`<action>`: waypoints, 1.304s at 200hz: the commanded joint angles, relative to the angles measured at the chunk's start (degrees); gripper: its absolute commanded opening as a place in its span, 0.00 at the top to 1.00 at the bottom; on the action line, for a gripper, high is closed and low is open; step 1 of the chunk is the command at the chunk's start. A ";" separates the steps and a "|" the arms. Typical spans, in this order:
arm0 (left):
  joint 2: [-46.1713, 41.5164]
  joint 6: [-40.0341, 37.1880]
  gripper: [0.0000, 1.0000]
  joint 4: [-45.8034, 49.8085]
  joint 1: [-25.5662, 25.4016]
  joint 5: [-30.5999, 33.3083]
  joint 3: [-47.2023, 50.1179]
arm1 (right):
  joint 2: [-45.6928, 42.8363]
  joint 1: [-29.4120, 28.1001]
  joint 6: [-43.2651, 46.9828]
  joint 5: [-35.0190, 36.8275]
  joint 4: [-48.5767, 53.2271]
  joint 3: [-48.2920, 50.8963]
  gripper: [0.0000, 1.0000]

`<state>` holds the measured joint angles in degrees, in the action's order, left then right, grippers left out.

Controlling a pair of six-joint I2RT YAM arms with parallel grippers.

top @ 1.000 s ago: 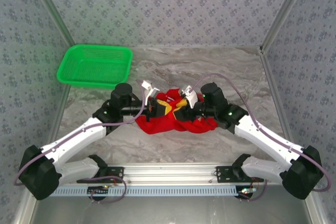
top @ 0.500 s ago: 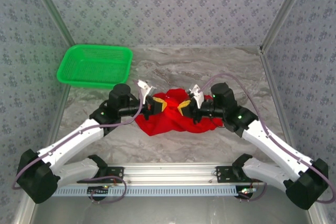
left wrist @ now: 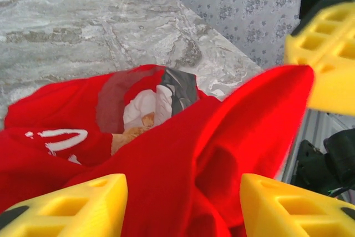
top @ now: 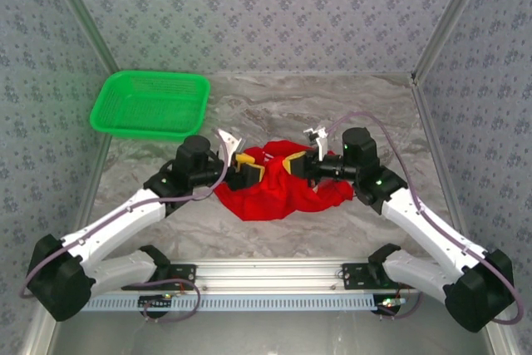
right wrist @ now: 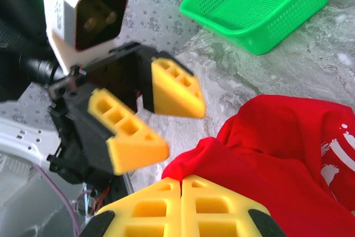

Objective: Fold the inside-out t-shirt

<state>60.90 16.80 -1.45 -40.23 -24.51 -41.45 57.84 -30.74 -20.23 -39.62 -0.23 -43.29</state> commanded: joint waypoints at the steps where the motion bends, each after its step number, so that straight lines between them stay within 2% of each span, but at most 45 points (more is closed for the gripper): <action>1: -3.56 0.03 0.39 -0.35 -3.68 3.69 1.15 | 0.50 0.86 -6.72 -1.20 -5.22 0.08 1.00; 14: -4.38 -0.77 0.37 0.26 -5.90 6.79 1.16 | 1.16 1.25 -7.71 -0.57 -4.02 -0.77 1.00; 38: -3.03 -1.96 0.40 1.21 -8.72 8.26 -0.29 | 1.92 1.40 -8.17 -0.83 -2.46 -1.88 1.00; 59: 0.75 -4.04 0.46 3.71 -9.86 10.56 -3.65 | 1.93 1.47 -8.91 -1.64 -2.86 -1.96 1.00; 91: 6.01 -6.26 0.55 4.47 -9.92 10.38 -7.16 | 0.97 1.60 -8.99 -1.52 -2.35 -1.65 1.00; 107: 8.32 -6.73 0.63 4.05 -9.89 9.06 -8.97 | 0.65 1.56 -8.82 -1.49 -2.20 -1.59 1.00; 121: 9.68 -7.16 0.81 4.60 -9.91 8.28 -10.86 | 0.28 1.56 -7.96 -0.96 -0.80 -1.51 1.00; 133: 9.48 -7.15 0.93 4.79 -9.70 6.81 -11.54 | -0.41 1.76 -6.46 1.84 1.88 -1.82 1.00; 145: 8.04 -6.53 0.99 4.27 -8.88 3.79 -11.25 | -1.31 1.74 -4.01 6.05 5.65 -2.54 1.00; 173: 2.99 -3.79 1.00 3.05 -4.62 -8.85 -9.36 | -2.30 1.62 4.22 16.53 13.99 -5.07 1.00; 200: 0.39 3.82 1.00 -5.54 -0.26 -19.37 -6.04 | -1.51 0.68 8.11 17.65 15.18 -6.99 1.00; 216: 0.18 6.42 1.00 -7.78 0.68 -20.26 -5.59 | -0.61 0.12 9.15 19.16 17.43 -8.79 1.00; 244: 0.26 7.78 1.00 -8.34 1.73 -19.88 -5.61 | -0.74 -0.81 12.47 20.77 22.89 -10.82 0.84; 261: 0.67 9.17 1.00 -7.28 2.47 -17.33 -6.26 | -2.66 -1.80 14.62 16.19 22.69 -9.77 0.74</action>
<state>61.82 22.68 -6.26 -38.87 -41.17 -47.40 57.23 -31.33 -10.41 -21.47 18.46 -52.23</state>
